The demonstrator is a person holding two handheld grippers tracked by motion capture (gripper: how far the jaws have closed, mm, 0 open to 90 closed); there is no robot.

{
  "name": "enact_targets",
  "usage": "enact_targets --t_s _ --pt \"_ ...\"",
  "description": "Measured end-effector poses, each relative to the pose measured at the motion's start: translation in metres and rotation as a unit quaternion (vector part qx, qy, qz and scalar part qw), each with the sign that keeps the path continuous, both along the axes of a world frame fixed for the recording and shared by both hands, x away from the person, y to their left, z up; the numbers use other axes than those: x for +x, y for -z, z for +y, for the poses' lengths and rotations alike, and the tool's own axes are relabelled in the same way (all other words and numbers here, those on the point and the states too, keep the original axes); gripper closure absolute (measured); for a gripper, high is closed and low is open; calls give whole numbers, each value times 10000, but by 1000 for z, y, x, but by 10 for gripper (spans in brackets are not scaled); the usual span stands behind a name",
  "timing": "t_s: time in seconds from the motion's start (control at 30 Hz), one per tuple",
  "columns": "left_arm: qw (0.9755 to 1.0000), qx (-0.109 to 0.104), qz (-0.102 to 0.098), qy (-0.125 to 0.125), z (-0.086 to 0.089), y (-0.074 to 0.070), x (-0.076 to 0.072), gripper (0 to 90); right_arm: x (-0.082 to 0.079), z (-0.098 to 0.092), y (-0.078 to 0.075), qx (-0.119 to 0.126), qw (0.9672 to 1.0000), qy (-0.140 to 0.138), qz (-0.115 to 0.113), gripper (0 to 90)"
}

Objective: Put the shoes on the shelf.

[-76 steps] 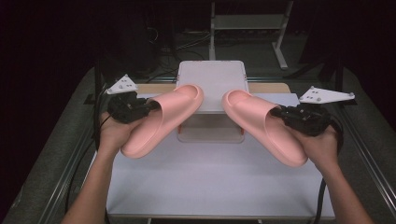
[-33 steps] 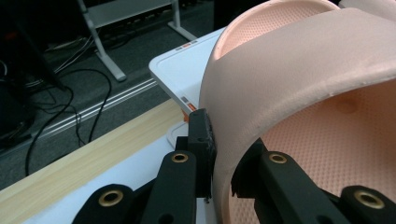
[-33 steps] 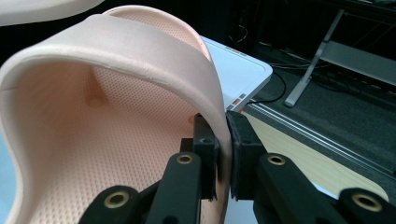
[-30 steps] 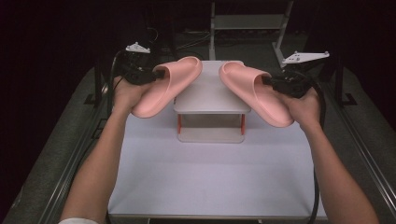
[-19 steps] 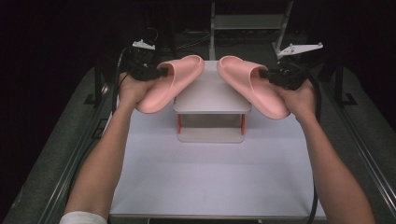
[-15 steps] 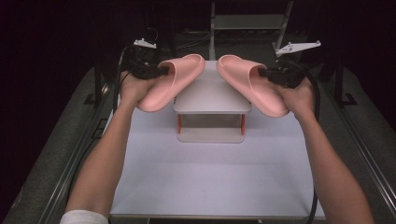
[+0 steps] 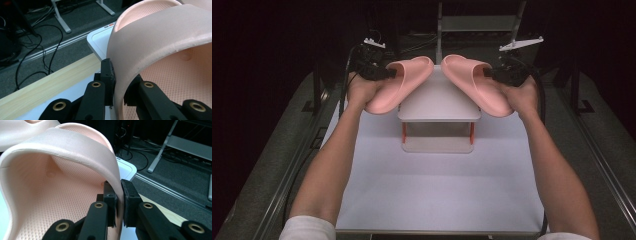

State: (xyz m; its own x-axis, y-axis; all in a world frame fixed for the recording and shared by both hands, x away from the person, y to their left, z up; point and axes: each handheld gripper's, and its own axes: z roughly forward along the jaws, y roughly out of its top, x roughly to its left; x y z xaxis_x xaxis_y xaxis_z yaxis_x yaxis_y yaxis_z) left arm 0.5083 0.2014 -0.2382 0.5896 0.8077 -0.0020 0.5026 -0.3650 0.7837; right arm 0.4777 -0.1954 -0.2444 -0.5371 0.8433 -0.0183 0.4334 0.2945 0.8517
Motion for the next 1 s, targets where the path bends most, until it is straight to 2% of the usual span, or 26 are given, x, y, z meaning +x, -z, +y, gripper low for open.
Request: enact_targets --t_s 0.27,0.5,0.6,1.0 --pt "10000 -17 81 -16 -4 5 6 808 6 7 1 -65 10000 -10 42 827" --pt "10000 27 45 35 -10 3 6 808 13 8 3 -95 9999 83 107 827" --pt "9999 38 93 -26 -11 4 9 808 15 9 6 -129 9998 99 139 827" --pt "9998 84 156 -54 -18 7 12 805 17 11 7 -169 9996 154 176 827"
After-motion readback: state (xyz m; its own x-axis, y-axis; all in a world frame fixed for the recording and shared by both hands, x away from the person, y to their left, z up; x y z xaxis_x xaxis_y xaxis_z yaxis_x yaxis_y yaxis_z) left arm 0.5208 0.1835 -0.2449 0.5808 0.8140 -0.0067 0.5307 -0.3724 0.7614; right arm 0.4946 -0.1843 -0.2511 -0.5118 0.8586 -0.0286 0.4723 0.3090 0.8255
